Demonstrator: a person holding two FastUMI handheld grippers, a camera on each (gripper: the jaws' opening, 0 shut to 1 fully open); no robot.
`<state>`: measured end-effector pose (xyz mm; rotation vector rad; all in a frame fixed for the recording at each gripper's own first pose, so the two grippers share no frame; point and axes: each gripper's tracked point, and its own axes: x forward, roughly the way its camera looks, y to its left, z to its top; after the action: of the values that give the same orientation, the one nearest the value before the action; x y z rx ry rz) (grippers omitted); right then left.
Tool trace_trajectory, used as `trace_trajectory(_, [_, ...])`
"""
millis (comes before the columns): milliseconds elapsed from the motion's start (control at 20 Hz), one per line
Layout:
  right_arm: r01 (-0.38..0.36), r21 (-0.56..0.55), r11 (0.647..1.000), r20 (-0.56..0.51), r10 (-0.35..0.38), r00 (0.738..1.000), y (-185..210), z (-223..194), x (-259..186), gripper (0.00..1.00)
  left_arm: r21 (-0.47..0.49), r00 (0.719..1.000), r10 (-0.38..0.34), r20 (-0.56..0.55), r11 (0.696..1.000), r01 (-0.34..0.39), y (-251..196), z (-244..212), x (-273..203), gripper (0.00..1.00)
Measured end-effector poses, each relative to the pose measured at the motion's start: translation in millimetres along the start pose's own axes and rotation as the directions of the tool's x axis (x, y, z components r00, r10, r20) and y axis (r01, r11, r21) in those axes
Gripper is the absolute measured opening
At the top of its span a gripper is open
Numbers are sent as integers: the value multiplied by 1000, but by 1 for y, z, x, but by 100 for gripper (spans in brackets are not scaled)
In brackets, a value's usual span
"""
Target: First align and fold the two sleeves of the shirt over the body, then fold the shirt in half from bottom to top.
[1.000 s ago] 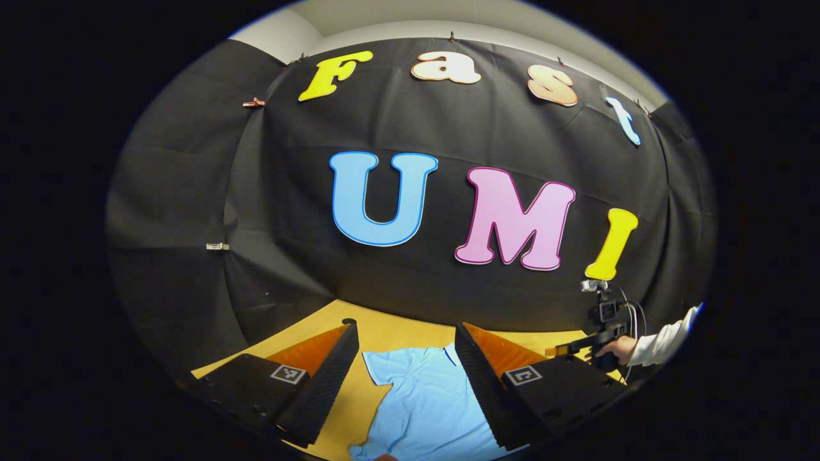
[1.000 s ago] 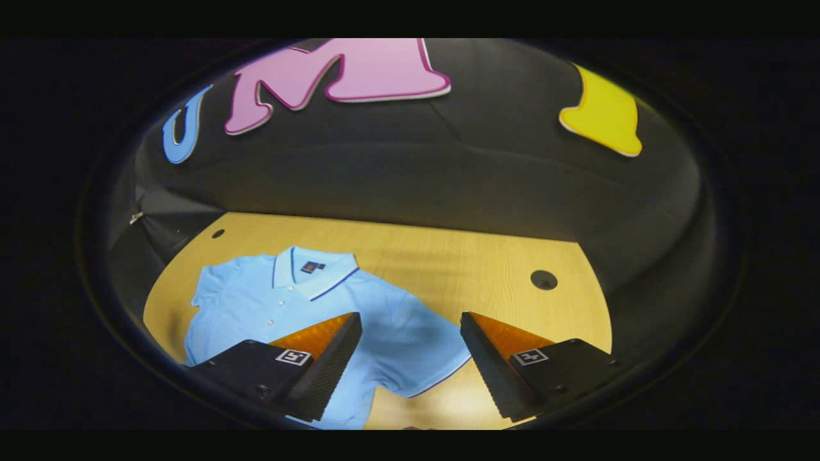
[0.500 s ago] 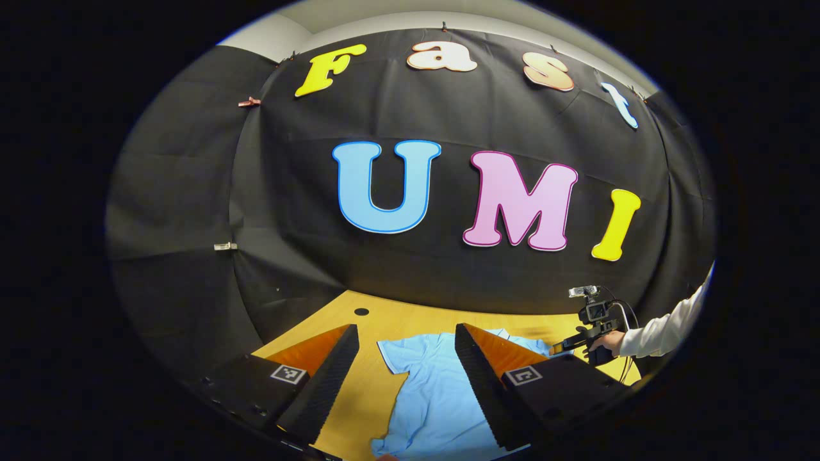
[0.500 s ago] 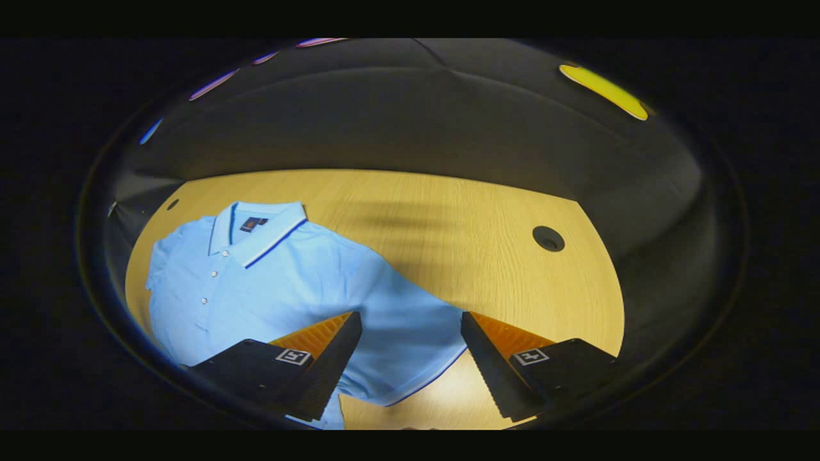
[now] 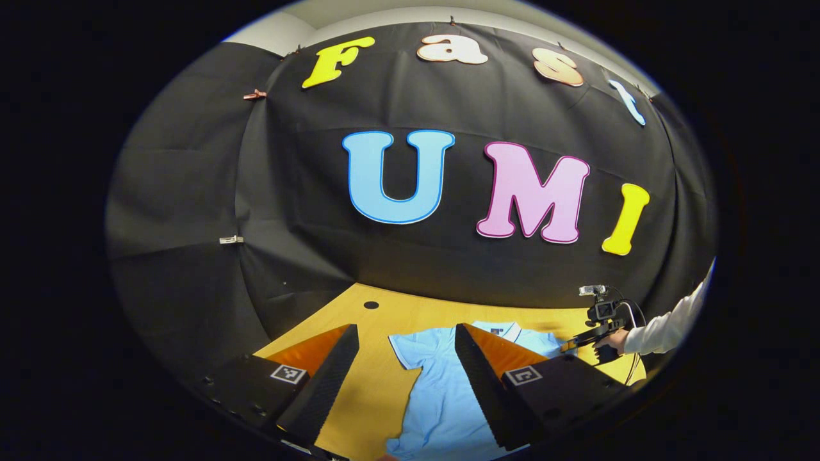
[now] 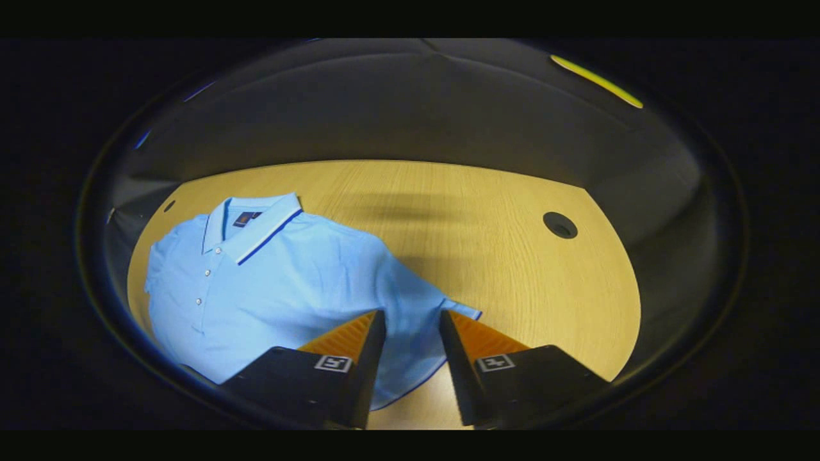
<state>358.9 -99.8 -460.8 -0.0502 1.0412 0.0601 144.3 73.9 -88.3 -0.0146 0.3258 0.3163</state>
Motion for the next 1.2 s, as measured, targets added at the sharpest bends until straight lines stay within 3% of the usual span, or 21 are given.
trace_trajectory(50, [15, -28, 999, 12, -15, 1000, 2, 2, 1, 33, 4, 1000, -2, -2, 1000, 2, 1, -1, 3, 96])
trace_trajectory(100, [40, -56, 998, 21, -39, 999, 5, 2, 0, 27, 4, 1000, -6, -5, 1000, 6, 1, 0, 5, 96])
trace_trajectory(150, [59, -83, 995, 26, -57, 998, 11, 2, -2, 9, 2, 1000, -10, -8, 1000, 10, -1, 0, 7, 96])
trace_trajectory(200, [58, -105, 993, 37, -55, 998, 15, 4, 0, 14, 3, 1000, -14, -7, 1000, 14, -2, 1, 7, 96])
trace_trajectory(250, [50, -110, 993, 41, -46, 998, 17, 5, 2, 13, 6, 1000, -20, -6, 1000, 20, -3, 1, 9, 97])
trace_trajectory(350, [13, -55, 998, 40, -11, 999, 24, 9, 0, 6, 18, 1000, -28, -8, 999, 28, -2, 1, 10, 96])
trace_trajectory(400, [0, -17, 1000, 49, 1, 999, 26, 12, -2, 12, 23, 1000, -28, -11, 999, 28, 0, -1, 10, 96])
trace_trajectory(500, [-12, 25, 1000, 93, 9, 996, 26, 26, -9, 2, 18, 999, -29, -19, 999, 29, 3, -3, 11, 96])
trace_trajectory(550, [-20, 18, 1000, 118, 17, 993, 29, 34, -14, 6, 10, 999, -32, -19, 999, 32, 5, -4, 12, 96])
trace_trajectory(700, [-79, -32, 996, 165, 83, 983, 54, 49, -34, 6, -6, 999, -38, -23, 999, 38, 5, -8, 16, 96])
trace_trajectory(950, [-177, -67, 982, 125, 184, 975, 108, 40, -38, 6, -25, 997, -68, -30, 997, 68, 1, -11, 23, 96])
trace_trajectory(1200, [-186, -34, 982, 33, 187, 982, 123, 17, -21, 6, -32, 998, -52, -44, 998, 51, 11, -14, 33, 97])
